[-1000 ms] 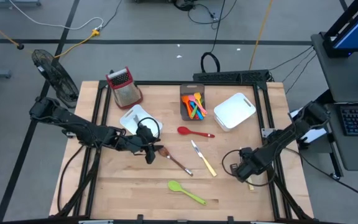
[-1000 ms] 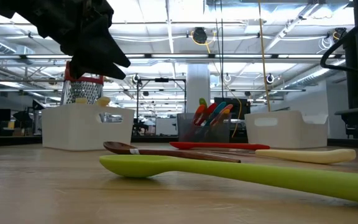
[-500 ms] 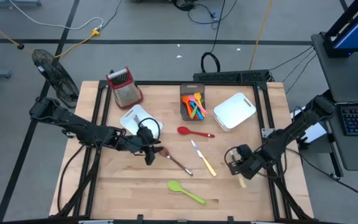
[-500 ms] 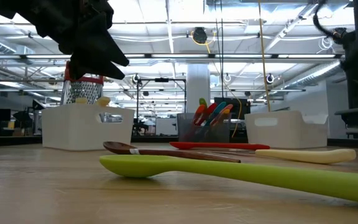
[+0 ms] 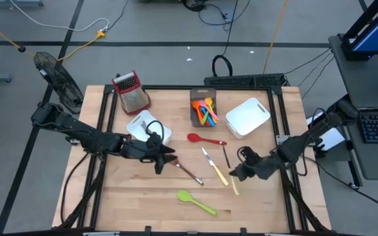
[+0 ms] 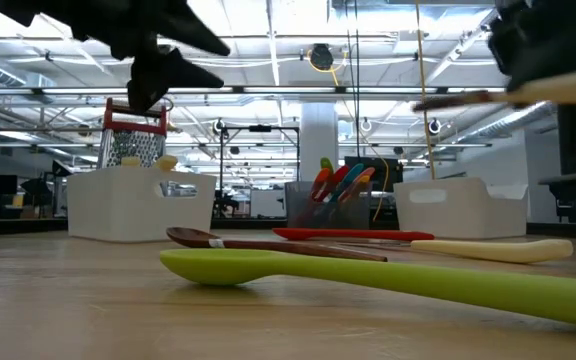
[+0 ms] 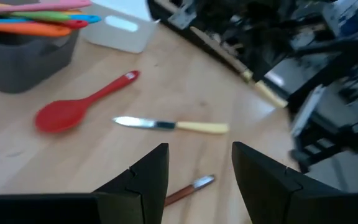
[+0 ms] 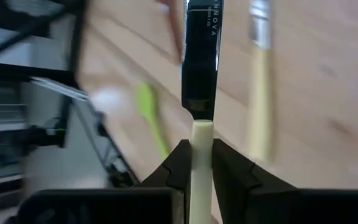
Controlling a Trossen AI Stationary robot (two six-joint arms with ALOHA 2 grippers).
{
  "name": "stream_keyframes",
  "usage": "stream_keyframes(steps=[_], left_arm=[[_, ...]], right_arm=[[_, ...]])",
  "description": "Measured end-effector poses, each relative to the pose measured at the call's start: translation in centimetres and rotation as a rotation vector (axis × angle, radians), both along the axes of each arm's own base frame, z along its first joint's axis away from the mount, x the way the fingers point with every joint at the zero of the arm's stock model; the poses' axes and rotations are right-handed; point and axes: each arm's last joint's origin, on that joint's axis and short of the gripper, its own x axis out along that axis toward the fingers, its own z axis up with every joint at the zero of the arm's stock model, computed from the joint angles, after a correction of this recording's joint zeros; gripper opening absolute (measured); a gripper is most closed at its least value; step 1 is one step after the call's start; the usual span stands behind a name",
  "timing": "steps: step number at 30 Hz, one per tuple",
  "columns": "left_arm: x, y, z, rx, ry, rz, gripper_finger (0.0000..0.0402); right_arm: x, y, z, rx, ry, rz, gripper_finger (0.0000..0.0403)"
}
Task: Pick & Place Kitchen Items
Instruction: Put the yellow table knife into the left white bin
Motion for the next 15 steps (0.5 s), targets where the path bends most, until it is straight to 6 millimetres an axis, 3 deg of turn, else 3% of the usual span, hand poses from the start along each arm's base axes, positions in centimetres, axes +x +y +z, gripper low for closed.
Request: stream_keyframes(steps=[7, 15], left_arm=[[0.2, -0.1, 0.6, -0.134, -0.07, 0.027, 0.018], [0.5, -0.2, 1.6, -0.433, -0.177, 0.104, 0.018]], right_arm=[[2.8, -2.0, 2.3, -0.086, -0.282, 0.051, 0.0033], [4.6, -5.3, 3.9, -0.161, -0.467, 0.155, 0.0033]])
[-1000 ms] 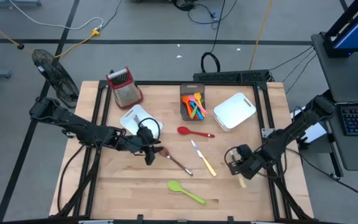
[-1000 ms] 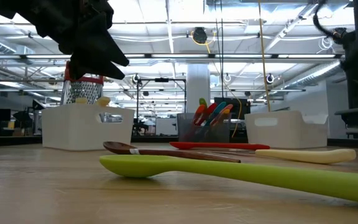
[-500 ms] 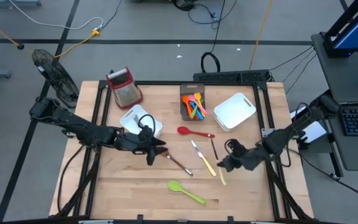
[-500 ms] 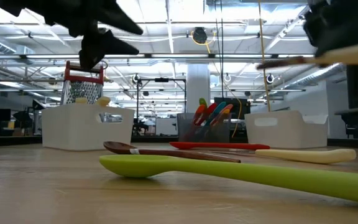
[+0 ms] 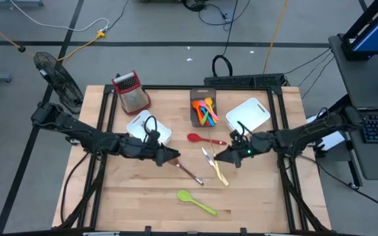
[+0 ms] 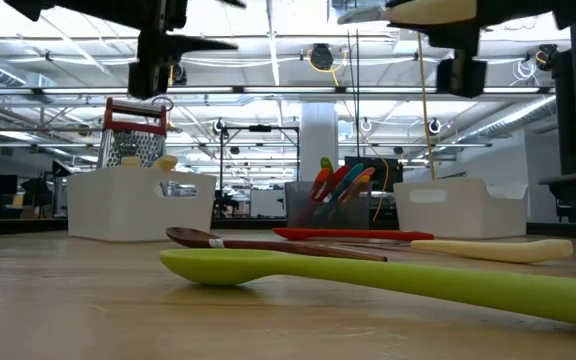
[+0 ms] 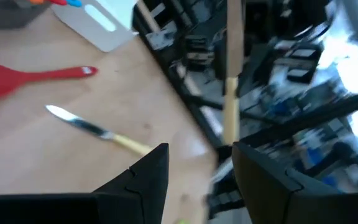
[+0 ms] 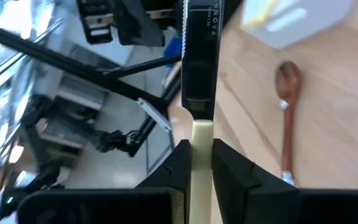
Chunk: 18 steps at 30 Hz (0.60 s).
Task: Pick & Place Kitchen Items
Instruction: Put the yellow table knife into the left white bin
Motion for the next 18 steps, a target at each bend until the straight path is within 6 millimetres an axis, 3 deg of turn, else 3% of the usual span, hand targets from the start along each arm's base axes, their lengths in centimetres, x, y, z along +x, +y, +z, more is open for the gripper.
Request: stream_keyframes(steps=[10, 18], left_arm=[[1.1, 0.0, 1.2, -0.183, -0.235, 0.125, 0.0179], [4.0, -0.8, 0.5, -0.21, -0.252, 0.182, 0.018]], right_arm=[[0.8, -3.9, 1.5, -0.035, -0.173, 0.14, 0.0033], [0.9, -6.0, 2.2, -0.064, -0.255, 0.168, 0.0033]])
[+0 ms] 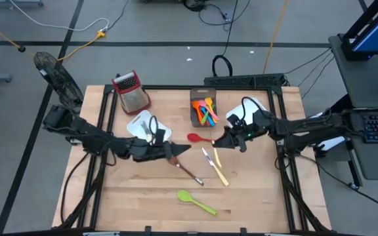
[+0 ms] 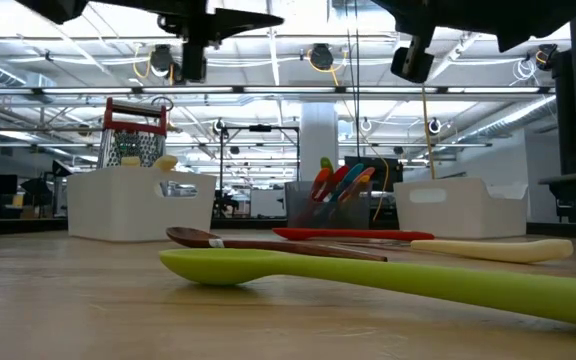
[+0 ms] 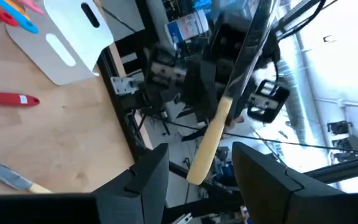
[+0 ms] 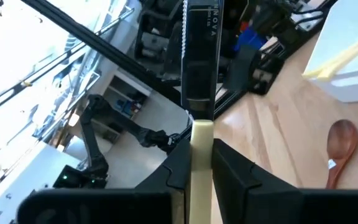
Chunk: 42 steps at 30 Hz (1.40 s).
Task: Pick & Place Kitchen Items
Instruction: Put the yellow table knife into the left white bin
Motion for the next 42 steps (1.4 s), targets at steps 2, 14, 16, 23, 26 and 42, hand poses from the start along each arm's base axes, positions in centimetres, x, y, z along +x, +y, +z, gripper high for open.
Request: stream_keyframes(steps=[2, 14, 16, 23, 26, 42], left_arm=[[1.0, -0.3, 0.0, 0.003, 0.004, 0.001, 0.0179], [6.4, -0.4, 1.7, -0.01, -0.046, 0.015, 0.018], [6.9, -0.3, 1.8, -0.017, -0.052, 0.017, 0.018], [7.0, -0.3, 1.2, -0.046, 0.017, 0.039, 0.018], [7.0, -0.3, 1.4, -0.069, 0.01, 0.037, 0.018], [7.3, -0.2, 1.7, -0.055, 0.033, 0.042, 0.0257]], right_arm=[[0.0, -0.5, 0.0, -0.009, -0.005, -0.017, 0.0033], [-0.1, -1.6, 0.2, -0.019, -0.028, -0.037, 0.0033], [-0.1, -1.6, 0.2, -0.016, -0.026, -0.034, 0.0033], [-0.1, -1.5, 0.5, 0.005, -0.047, -0.013, 0.0033], [-0.1, -1.6, 0.5, 0.01, -0.049, -0.016, 0.0033], [1.3, -2.0, -0.4, 0.068, -0.052, -0.051, 0.0033]])
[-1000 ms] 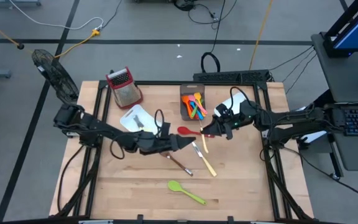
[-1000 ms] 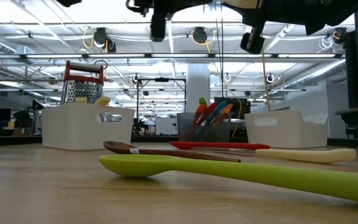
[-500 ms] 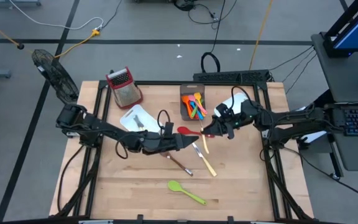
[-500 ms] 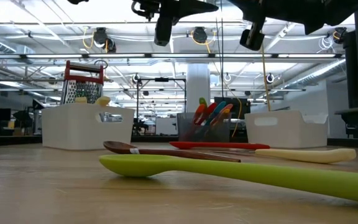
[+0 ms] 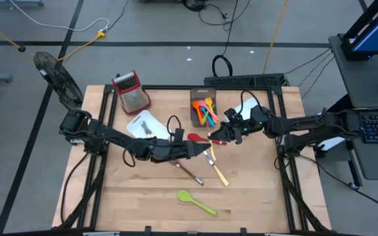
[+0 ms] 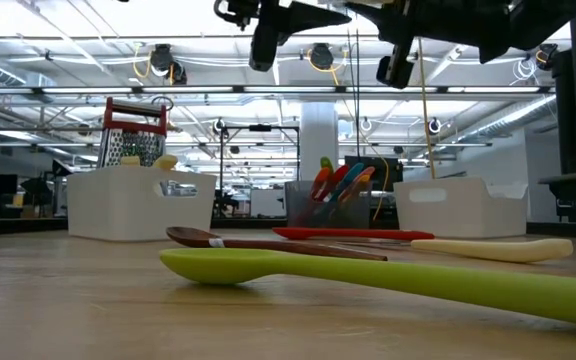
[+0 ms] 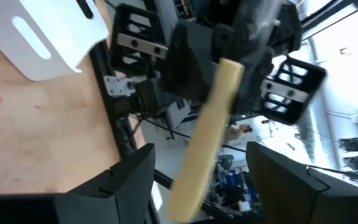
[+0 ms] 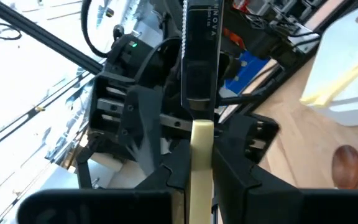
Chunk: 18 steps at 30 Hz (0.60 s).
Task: Pick & Place Kitchen Items
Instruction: Put the yellow table knife into the left white bin
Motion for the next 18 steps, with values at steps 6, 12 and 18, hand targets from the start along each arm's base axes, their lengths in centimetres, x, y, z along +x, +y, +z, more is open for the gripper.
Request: stream_keyframes(steps=[6, 12, 18], left_arm=[[0.2, 0.4, -0.1, -0.007, 0.011, -0.025, 0.0258], [0.3, 0.8, -0.2, 0.004, 0.024, -0.054, 0.0245], [0.2, 0.7, -0.7, 0.001, 0.08, -0.075, 0.0194]], right_arm=[[0.7, -0.2, -0.4, 0.025, -0.012, -0.028, 0.0033], [1.4, -0.3, -1.0, 0.048, -0.02, -0.027, 0.0033], [1.6, -0.4, -1.1, 0.059, -0.035, -0.05, 0.0033]])
